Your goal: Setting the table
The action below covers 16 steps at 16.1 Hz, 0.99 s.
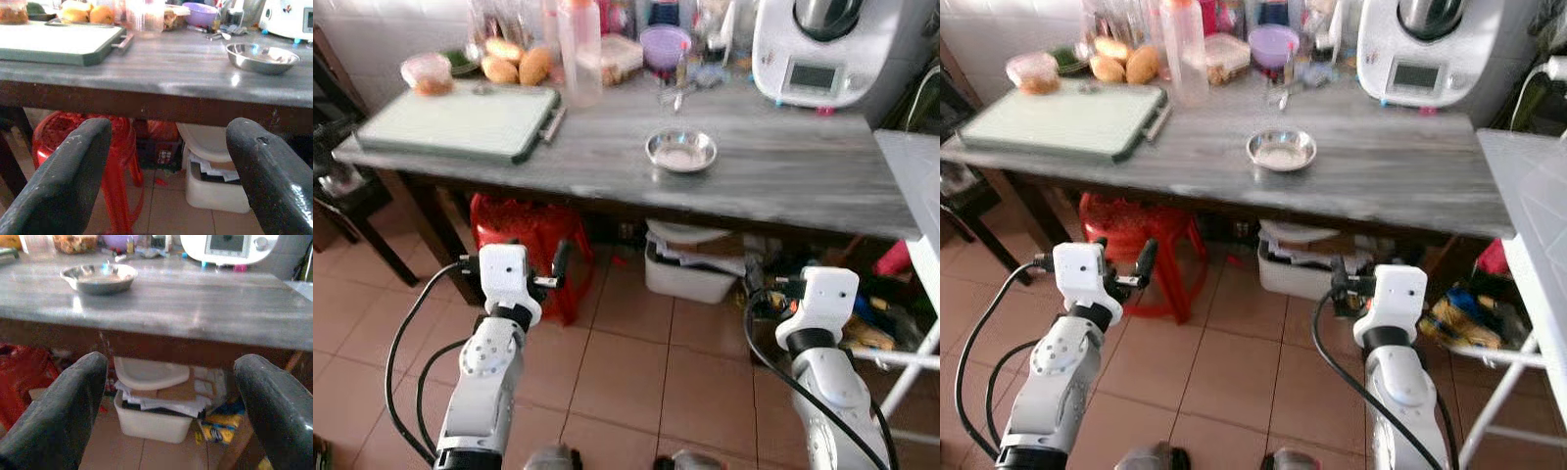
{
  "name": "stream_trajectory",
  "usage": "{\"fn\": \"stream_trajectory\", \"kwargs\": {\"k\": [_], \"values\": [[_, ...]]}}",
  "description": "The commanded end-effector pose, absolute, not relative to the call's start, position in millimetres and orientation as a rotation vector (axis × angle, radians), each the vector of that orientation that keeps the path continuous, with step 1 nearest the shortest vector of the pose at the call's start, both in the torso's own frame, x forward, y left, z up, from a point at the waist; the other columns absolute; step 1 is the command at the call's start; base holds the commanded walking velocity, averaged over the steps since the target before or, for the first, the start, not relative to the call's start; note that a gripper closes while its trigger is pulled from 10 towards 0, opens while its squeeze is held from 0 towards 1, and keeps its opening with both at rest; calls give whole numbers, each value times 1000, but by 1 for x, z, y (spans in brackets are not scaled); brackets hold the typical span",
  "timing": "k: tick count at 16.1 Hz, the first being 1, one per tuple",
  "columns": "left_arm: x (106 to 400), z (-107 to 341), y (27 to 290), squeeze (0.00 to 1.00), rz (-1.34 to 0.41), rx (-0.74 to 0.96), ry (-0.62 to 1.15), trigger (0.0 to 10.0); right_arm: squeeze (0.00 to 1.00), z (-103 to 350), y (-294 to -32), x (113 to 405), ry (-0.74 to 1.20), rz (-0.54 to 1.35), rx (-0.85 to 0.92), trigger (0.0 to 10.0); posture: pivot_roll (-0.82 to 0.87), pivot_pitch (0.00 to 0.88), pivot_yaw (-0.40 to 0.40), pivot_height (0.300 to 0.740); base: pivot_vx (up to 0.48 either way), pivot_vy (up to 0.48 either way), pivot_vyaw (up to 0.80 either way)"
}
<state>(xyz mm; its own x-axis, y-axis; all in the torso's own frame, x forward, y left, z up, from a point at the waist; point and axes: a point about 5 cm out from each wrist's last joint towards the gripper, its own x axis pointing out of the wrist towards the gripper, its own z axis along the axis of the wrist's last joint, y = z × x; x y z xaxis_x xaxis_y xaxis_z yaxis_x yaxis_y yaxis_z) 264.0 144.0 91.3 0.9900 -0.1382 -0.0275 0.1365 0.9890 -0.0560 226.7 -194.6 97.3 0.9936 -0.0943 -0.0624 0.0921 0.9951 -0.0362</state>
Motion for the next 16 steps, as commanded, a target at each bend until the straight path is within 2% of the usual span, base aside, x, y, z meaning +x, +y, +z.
{"fn": "stream_trajectory", "kwargs": {"k": [1,5,12,16], "values": [[265,90,146,0,-134,-48,46,10000,0,98,-196,225,61,-103,-32,10000,-73,0,19,740,-307,0,0],[266,91,146,0,-139,-47,43,10000,0,98,-193,226,55,-97,-29,10000,-69,0,28,740,-296,0,0],[266,94,145,0,-168,-64,22,10000,0,98,-195,229,51,-106,-22,10000,-64,0,21,740,0,0,-64],[265,94,144,0,-176,-65,24,10000,0,99,-196,230,46,-111,-27,10000,-66,0,26,740,0,-274,-113]]}}
